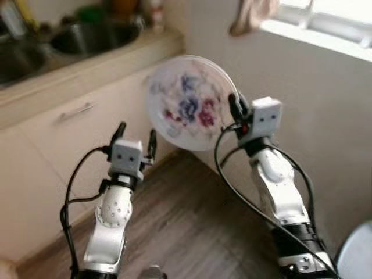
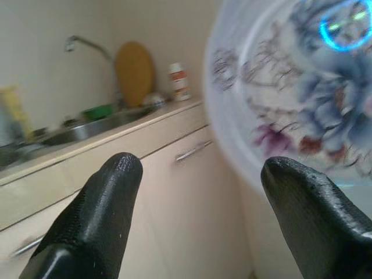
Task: Kitchen organization
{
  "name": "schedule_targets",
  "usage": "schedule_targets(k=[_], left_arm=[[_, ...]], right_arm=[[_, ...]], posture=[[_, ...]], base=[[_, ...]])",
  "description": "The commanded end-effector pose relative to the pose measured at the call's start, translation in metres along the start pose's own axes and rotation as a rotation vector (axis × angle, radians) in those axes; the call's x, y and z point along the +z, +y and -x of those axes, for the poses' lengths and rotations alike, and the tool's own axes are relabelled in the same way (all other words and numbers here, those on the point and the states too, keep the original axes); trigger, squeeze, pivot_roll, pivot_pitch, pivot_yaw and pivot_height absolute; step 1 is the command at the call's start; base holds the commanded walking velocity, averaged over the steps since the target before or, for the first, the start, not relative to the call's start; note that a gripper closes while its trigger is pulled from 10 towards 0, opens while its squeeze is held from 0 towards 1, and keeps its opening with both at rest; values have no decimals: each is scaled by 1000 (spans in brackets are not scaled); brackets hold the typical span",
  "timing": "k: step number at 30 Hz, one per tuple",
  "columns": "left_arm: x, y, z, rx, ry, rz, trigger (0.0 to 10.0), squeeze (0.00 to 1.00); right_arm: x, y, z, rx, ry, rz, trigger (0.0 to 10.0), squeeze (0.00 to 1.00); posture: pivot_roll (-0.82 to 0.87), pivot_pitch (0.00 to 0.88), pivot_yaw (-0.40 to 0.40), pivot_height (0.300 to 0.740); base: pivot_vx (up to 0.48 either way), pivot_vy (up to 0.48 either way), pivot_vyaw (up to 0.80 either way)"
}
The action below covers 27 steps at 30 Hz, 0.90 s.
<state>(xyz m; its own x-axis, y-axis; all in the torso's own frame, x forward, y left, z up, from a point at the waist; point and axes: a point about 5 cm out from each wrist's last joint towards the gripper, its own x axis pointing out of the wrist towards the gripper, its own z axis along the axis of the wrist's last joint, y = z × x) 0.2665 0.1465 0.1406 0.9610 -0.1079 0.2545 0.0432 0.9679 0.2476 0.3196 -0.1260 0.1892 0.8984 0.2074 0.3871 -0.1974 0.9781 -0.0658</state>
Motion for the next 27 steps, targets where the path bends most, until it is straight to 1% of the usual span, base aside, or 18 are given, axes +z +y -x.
schedule_targets(k=[1,5,13,21,27], left_arm=[[0,5,1,6,-6,-21,10000,0],[1,6,1,9,-11,-21,10000,0],[3,9,1,17,-24,-16,10000,0],[5,11,0,24,-38,-14,10000,0],[5,10,0,20,-41,-11,10000,0]], right_arm=[[6,12,-5,32,-42,-20,0,0],[7,12,-4,26,-47,-33,0,0],[8,9,-5,14,-55,-48,0,0],[9,10,-7,18,-59,-42,0,0],[9,11,-8,23,-61,-39,0,0]], posture=[[36,0,-35,740],[38,0,-32,740],[39,5,-33,740],[43,6,-35,740],[43,6,-35,740]], base=[[0,0,800],[0,0,773],[0,0,0],[365,0,0],[399,0,770]])
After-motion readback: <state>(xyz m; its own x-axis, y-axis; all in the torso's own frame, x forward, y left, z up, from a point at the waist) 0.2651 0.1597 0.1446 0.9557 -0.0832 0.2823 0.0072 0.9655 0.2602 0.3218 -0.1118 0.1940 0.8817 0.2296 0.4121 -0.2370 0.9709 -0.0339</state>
